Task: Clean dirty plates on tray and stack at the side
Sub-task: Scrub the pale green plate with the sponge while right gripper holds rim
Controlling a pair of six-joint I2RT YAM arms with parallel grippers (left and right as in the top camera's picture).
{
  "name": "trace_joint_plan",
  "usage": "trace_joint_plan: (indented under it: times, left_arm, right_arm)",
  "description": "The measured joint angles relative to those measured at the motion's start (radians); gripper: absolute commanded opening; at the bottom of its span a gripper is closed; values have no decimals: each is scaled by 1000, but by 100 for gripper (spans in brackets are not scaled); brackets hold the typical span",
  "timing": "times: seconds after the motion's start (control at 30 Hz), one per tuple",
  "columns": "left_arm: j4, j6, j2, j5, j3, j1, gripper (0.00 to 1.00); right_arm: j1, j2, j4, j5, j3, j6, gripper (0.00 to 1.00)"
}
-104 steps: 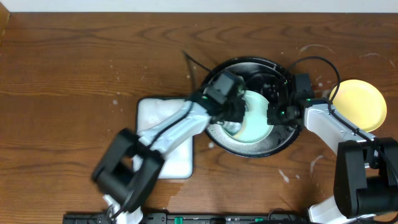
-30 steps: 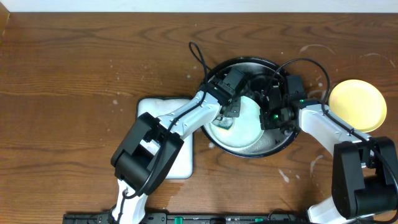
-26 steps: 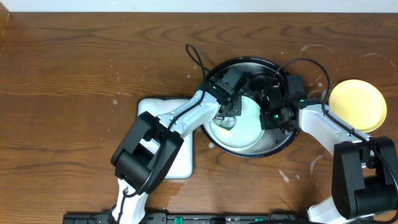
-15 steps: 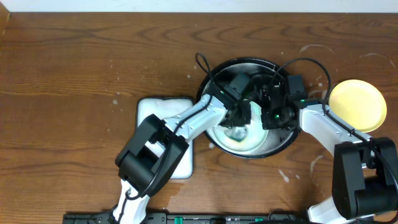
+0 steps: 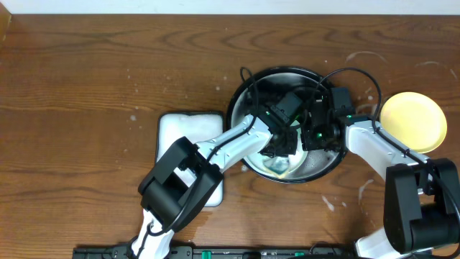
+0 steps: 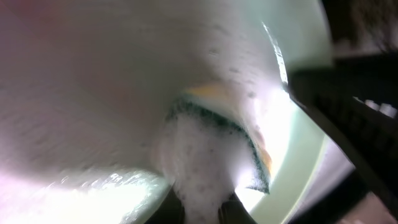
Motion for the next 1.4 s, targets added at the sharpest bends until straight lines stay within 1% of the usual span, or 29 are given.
trace_joint_plan:
  times: [0.13,0.27,0.43,0.53,0.63,0.73,0.8,0.87,1.0,1.1,1.17,1.27,1.4]
  left_arm:
    - [-36,3,-8,-199,0,5,8]
    - [-38,3,-4,-446,-11,31,8]
    - [-7,26,7,-619,-19,17,8]
    - [26,46,12,-656,-26,12,8]
    - [66,60,13,-637,-33,14,8]
    - [130,67,13,-551,-37,29,8]
    - [210,65,13,-425,-39,51,8]
    - [252,50,13,-323,-39,71,8]
    - [281,-16,13,-165,-40,97,8]
    - [286,-56,13,-80,-40,100,8]
    - [298,-76,15,-21,-41,100,9]
    - [311,-95,21,38,-42,95,10]
    - [338,-105,34,80,-42,84,10]
  right_arm:
    - [0,0,2,-13,-3,1,1]
    - [0,0,3,-14,-3,1,1]
    - [11,2,6,-31,-3,8,1]
    - [11,2,6,-39,-3,13,1]
    - [11,2,5,-42,-3,14,1]
    - [10,2,3,-27,-2,17,1]
    - [8,2,0,-7,1,19,1]
    - [5,1,-3,11,3,20,1]
    - [5,-1,-3,39,4,20,1]
    - [5,-2,0,60,4,19,1]
    - [5,-3,0,68,5,16,1]
    - [5,-3,-1,70,5,15,1]
    - [5,-3,-1,72,5,15,1]
